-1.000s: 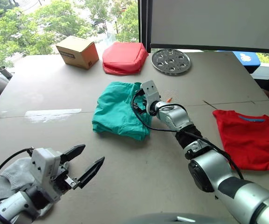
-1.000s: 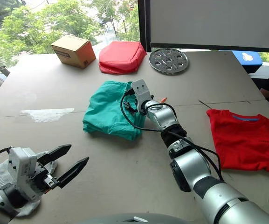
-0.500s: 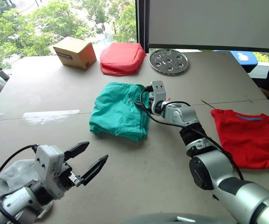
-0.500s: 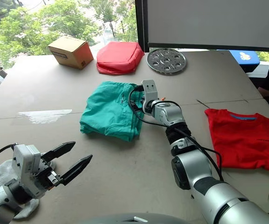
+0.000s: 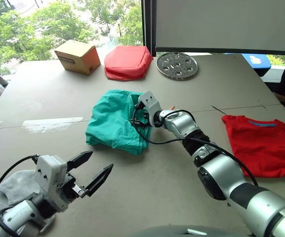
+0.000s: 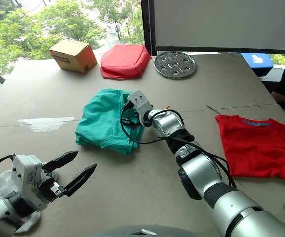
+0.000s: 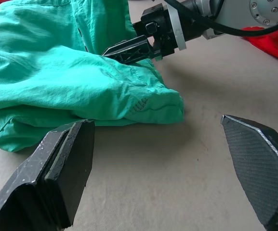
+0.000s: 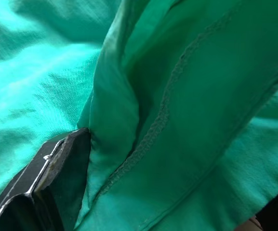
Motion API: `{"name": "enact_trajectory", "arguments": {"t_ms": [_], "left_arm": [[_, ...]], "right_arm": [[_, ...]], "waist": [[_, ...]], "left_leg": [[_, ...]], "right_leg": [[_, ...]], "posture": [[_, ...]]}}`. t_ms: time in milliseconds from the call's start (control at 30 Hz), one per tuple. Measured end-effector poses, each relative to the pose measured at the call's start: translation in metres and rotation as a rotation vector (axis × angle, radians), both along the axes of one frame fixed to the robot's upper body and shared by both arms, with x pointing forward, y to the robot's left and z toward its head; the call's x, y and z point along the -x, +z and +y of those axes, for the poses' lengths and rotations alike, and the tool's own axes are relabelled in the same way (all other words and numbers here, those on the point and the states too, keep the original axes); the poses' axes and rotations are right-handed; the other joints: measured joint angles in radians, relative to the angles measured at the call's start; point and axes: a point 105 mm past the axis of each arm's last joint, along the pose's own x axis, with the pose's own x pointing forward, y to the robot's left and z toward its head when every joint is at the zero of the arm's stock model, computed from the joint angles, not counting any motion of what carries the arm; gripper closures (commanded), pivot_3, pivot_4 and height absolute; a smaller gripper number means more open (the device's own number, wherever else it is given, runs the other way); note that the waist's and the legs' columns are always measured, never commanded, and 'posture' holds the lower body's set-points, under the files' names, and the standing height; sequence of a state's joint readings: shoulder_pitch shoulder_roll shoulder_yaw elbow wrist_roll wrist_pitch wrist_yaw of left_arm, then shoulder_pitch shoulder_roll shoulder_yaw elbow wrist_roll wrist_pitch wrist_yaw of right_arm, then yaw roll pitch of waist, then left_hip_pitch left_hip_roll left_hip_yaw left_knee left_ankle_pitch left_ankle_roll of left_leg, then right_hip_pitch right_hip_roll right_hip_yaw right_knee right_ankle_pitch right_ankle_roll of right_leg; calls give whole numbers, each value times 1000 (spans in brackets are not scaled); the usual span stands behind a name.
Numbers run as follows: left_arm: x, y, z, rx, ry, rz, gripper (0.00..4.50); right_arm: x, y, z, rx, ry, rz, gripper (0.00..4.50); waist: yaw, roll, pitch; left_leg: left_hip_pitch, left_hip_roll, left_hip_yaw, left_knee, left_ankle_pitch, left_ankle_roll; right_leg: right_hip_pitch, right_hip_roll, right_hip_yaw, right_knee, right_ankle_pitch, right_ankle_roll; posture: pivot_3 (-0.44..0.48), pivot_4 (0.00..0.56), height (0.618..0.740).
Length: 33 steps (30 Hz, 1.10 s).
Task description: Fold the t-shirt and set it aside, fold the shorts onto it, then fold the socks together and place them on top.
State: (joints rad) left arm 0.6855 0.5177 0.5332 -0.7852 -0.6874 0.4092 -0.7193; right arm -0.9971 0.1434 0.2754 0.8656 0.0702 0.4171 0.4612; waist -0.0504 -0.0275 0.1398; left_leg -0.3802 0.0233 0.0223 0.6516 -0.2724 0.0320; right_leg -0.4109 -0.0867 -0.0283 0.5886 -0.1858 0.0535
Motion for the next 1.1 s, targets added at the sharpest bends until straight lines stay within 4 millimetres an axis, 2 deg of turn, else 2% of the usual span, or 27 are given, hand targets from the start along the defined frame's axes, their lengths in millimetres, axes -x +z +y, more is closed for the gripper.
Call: {"name": "enact_trajectory", "arguments": {"t_ms": [233, 267, 433, 600, 700, 733, 800, 833, 900, 967, 1100], "left_arm": [[0, 0, 0, -8, 3, -3, 0], [0, 0, 0, -9, 2, -4, 0], [-5, -2, -6, 2, -35, -5, 0], [-15, 0, -19, 9, -133, -29, 0], [-22, 2, -31, 19, -210, -43, 0], [-26, 4, -38, 27, -254, -54, 0], [-31, 5, -44, 41, -284, -66, 0], [-38, 7, -51, 54, -320, -78, 0], [-47, 11, -63, 79, -375, -100, 0], [-52, 11, -69, 96, -405, -105, 0], [-63, 7, -84, 139, -497, -90, 0]], "right_arm": [[2, -1, 6, 33, 52, -105, 3998], [2, 0, 6, 29, 52, -109, 4252], [4, 1, 1, -29, 25, -132, 4306], [13, 0, -25, -126, -22, -140, 4306], [17, 10, -61, -209, -100, -132, 4307], [18, 23, -81, -241, -138, -151, 4307], [22, 42, -101, -273, -167, -195, 4307], [28, 56, -118, -296, -195, -228, 4308], [45, 73, -141, -331, -225, -265, 4308], [53, 80, -156, -347, -266, -271, 4309], [72, 100, -206, -385, -461, -306, 4309]], "waist": [[9, 1, -1], [9, 1, -1], [13, 1, -1], [23, 1, -1], [29, 0, 0], [34, 1, 0], [36, 1, 0], [39, 2, 1], [40, 0, 0], [40, 0, 0], [40, 0, 0]], "left_leg": [[0, 0, -1, 0, 0, 0], [0, 0, -1, 0, 0, 0], [-1, 0, -2, 0, 0, 0], [-3, -1, -4, 0, 1, -1], [-4, -1, -3, 0, 1, -1], [-4, -1, -3, 0, 1, -1], [-3, -1, -3, 0, 1, -1], [-3, -2, -3, 0, 1, -1], [-3, -2, -2, 0, 1, -1], [-3, -2, -2, 0, 1, -1], [-3, -2, -1, 0, 1, -1]], "right_leg": [[0, -1, 0, 0, 0, -1], [0, -1, 0, 0, 0, -1], [0, -1, -1, 0, 0, -1], [0, -1, -2, 0, -1, -1], [-1, 0, -2, 0, 0, -1], [-1, 0, -2, 0, 0, -1], [-1, 0, -2, 0, -1, -1], [-1, 1, -3, -1, -1, -1], [0, 1, -2, -1, -1, 0], [0, 1, -2, -1, -1, 0], [0, 1, -2, -1, -2, 2]], "posture": [[0, 150, 739], [0, 150, 739], [0, 150, 739], [0, 150, 739], [0, 150, 739], [0, 150, 739], [0, 150, 739], [0, 150, 739], [0, 150, 739], [0, 150, 739], [0, 150, 739]]}}
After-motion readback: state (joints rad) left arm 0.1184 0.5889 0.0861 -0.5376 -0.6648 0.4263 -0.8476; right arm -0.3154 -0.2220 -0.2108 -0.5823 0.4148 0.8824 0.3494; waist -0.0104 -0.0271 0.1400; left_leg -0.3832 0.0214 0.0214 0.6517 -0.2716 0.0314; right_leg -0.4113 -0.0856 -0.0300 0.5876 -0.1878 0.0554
